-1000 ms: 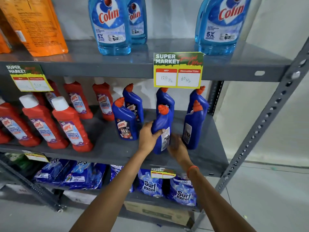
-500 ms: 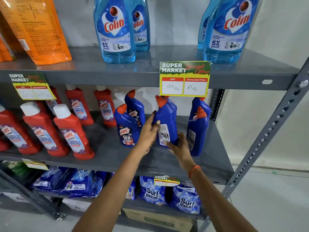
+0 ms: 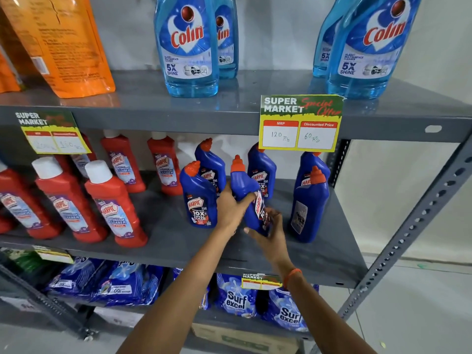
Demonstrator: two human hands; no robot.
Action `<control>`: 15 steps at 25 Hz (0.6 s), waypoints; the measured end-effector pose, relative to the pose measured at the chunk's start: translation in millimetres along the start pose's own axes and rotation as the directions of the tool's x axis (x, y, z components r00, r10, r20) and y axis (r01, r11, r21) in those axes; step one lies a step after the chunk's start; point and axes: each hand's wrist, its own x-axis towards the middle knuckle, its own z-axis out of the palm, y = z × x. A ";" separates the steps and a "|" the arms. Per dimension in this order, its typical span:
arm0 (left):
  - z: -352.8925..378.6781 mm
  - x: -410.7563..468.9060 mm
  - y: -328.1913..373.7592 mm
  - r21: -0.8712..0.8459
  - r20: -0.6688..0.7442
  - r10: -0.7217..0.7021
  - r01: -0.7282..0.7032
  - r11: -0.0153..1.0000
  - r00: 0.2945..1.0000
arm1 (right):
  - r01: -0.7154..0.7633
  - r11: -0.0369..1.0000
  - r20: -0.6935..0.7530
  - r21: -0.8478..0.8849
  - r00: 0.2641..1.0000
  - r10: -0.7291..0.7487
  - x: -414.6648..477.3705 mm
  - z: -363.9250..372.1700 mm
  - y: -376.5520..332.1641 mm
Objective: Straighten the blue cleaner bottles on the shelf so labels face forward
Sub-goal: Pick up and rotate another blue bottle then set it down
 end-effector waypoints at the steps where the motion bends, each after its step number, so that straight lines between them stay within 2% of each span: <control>1: -3.7 1.2 -1.6 -0.001 0.045 0.017 -0.017 1.000 0.999 | -0.008 1.000 0.047 -0.010 0.999 0.009 3.0 -3.4 -0.6; 4: -15.9 8.8 -4.9 -0.078 0.226 0.047 -0.030 0.996 0.973 | -0.071 0.993 0.136 -0.091 0.987 0.083 12.5 -15.7 -7.3; 7: -25.4 17.6 -4.0 -0.076 0.362 0.066 -0.042 0.996 0.930 | -0.142 0.987 0.133 -0.082 0.979 0.152 18.6 -23.5 -11.9; 15: -37.2 19.6 -13.9 -0.029 0.400 0.057 -0.050 0.998 0.915 | -0.112 0.986 -0.003 -0.125 0.994 0.112 12.3 -6.1 -0.3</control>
